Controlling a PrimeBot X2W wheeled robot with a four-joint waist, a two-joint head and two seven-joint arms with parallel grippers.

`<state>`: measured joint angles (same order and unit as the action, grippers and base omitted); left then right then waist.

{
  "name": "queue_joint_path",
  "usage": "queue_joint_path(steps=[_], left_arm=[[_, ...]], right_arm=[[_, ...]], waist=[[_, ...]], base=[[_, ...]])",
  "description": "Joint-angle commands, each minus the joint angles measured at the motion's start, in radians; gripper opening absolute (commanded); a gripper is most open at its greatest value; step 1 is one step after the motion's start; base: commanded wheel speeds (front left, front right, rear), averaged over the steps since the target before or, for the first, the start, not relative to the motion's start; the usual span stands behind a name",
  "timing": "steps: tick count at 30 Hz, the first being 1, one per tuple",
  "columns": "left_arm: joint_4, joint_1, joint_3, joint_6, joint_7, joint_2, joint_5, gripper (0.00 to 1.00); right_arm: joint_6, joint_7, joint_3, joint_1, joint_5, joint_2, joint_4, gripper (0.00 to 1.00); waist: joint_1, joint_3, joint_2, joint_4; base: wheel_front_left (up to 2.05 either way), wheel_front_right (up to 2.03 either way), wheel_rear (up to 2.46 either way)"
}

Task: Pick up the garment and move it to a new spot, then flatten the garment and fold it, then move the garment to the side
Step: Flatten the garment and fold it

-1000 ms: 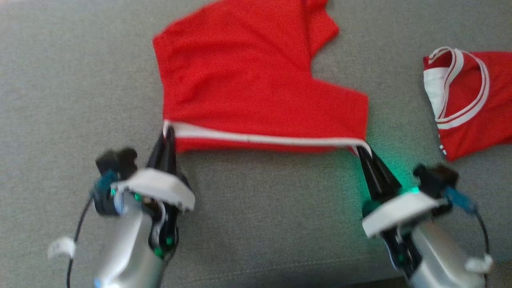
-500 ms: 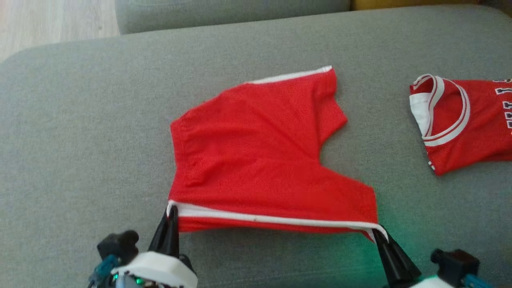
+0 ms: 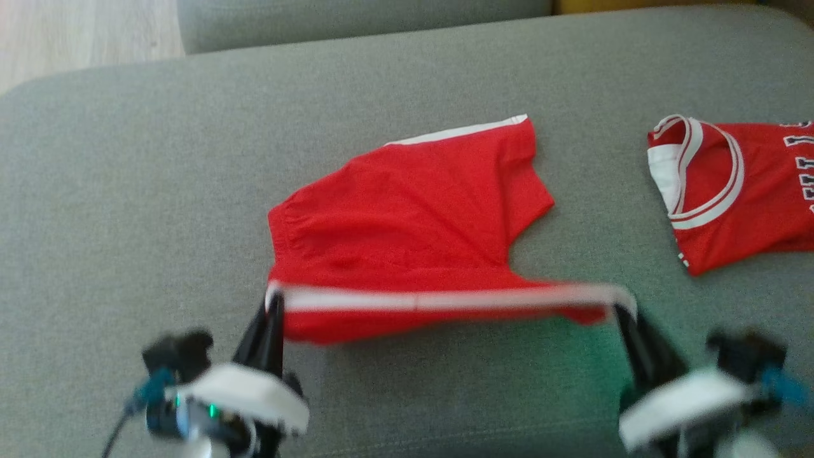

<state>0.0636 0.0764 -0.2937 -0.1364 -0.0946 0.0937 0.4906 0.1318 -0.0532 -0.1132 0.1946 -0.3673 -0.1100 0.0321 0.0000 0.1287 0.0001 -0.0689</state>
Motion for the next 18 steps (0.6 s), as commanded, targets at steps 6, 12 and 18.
queue_joint_path(steps=[6,12,18], left_arm=[[-0.004,-0.186,0.064,0.016,0.033,0.015,0.039,0.00],[0.078,-0.343,0.056,0.055,0.058,0.002,0.072,0.00],[0.217,-0.499,0.034,0.084,0.070,-0.015,0.091,0.00]], right_arm=[[-0.001,0.009,-0.061,-0.331,-0.033,-0.089,-0.093,0.00],[-0.001,0.008,-0.157,-0.599,-0.087,-0.159,-0.290,0.00],[-0.001,0.035,-0.268,-0.805,-0.153,-0.199,-0.486,0.00]], waist=[[0.0000,0.066,-0.0001,0.014],[0.0000,0.147,-0.0001,0.073],[0.0000,0.206,-0.0001,0.110]], base=[[0.00,0.00,0.00],[0.00,0.00,0.00],[0.00,0.00,0.00]])
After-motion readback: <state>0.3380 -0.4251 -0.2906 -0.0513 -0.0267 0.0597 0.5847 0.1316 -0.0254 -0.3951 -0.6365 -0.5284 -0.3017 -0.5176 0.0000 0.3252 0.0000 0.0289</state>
